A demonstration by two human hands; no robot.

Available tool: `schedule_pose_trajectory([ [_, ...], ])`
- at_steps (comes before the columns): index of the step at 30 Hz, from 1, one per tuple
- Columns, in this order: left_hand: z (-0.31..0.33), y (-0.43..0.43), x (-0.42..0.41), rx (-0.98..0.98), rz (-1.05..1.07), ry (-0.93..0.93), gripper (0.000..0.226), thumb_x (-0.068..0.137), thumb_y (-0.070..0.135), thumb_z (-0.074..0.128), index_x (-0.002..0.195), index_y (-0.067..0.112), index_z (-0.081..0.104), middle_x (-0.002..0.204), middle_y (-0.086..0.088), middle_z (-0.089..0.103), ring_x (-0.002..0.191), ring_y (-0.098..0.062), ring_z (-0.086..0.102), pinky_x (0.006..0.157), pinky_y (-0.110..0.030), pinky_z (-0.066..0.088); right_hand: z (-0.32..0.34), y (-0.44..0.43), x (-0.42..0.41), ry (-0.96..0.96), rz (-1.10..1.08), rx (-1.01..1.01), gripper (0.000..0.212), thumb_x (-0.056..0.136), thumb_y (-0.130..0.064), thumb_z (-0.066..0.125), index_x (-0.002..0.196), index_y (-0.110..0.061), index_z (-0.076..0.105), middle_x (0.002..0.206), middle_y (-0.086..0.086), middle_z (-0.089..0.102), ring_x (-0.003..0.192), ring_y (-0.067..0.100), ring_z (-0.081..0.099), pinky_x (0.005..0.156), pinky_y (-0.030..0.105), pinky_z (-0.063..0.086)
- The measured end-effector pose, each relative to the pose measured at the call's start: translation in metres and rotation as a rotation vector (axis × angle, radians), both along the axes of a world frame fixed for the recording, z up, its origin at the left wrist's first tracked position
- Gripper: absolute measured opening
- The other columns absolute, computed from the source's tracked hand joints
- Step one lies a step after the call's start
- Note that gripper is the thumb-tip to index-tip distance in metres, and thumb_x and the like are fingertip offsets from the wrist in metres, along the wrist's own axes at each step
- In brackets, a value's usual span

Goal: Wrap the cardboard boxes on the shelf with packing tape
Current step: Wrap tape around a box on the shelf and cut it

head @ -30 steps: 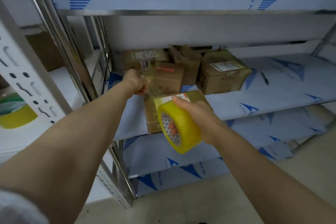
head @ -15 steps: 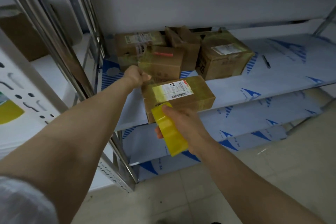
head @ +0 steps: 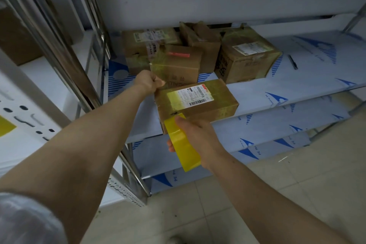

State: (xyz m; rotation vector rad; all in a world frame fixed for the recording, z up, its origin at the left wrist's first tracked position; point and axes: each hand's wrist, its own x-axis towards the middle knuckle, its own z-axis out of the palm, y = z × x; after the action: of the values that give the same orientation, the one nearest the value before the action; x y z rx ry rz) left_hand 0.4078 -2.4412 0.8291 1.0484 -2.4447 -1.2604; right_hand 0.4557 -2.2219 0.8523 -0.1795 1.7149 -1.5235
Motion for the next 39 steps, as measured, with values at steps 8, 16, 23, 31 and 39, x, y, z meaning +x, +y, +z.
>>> schedule_pose_trajectory([
  [8, -0.008, -0.002, -0.007, 0.011, -0.035, -0.012, 0.023, 0.089, 0.017, 0.066, 0.099, -0.003, 0.070, 0.108, -0.013, 0.068, 0.096, -0.020, 0.061, 0.094, -0.036, 0.049, -0.010, -0.003, -0.002, 0.002, -0.023, 0.017, 0.025, 0.093, -0.030, 0.057, 0.080, -0.010, 0.065, 0.069, 0.017, 0.069, 0.058, 0.028, 0.064, 0.058, 0.032, 0.056],
  [16, -0.011, 0.003, -0.009, 0.046, -0.044, -0.047, 0.022, 0.091, 0.019, 0.063, 0.102, 0.001, 0.069, 0.109, -0.012, 0.067, 0.092, -0.016, 0.056, 0.083, -0.027, 0.044, -0.019, -0.001, -0.001, -0.035, -0.040, 0.036, 0.028, 0.094, -0.030, 0.057, 0.079, -0.007, 0.065, 0.064, 0.012, 0.069, 0.052, 0.022, 0.065, 0.049, 0.024, 0.054],
  [23, -0.012, 0.006, -0.011, 0.243, 0.089, -0.039, 0.031, 0.089, 0.019, 0.065, 0.114, 0.000, 0.062, 0.117, -0.012, 0.062, 0.109, -0.024, 0.058, 0.090, -0.028, 0.045, -0.027, 0.001, -0.002, -0.025, -0.031, 0.043, 0.027, 0.094, -0.028, 0.056, 0.077, -0.010, 0.065, 0.063, 0.011, 0.069, 0.050, 0.020, 0.065, 0.048, 0.023, 0.053],
  [31, -0.029, 0.016, -0.016, 0.383, 0.195, 0.009, 0.034, 0.095, 0.021, 0.052, 0.122, 0.001, 0.053, 0.121, -0.019, 0.059, 0.106, -0.031, 0.059, 0.088, -0.035, 0.050, -0.037, 0.003, -0.005, -0.015, -0.023, 0.016, 0.030, 0.095, -0.026, 0.055, 0.079, -0.004, 0.065, 0.063, 0.013, 0.068, 0.051, 0.020, 0.065, 0.053, 0.025, 0.055],
  [39, -0.036, 0.042, -0.005, -0.759, -0.100, -0.151, 0.039, 0.103, 0.031, 0.031, 0.110, 0.011, 0.063, 0.112, -0.014, 0.063, 0.107, -0.031, 0.053, 0.091, -0.036, 0.034, -0.040, 0.005, -0.009, -0.045, -0.030, 0.009, 0.029, 0.094, -0.027, 0.057, 0.076, -0.006, 0.066, 0.067, 0.015, 0.070, 0.054, 0.022, 0.066, 0.055, 0.027, 0.056],
])
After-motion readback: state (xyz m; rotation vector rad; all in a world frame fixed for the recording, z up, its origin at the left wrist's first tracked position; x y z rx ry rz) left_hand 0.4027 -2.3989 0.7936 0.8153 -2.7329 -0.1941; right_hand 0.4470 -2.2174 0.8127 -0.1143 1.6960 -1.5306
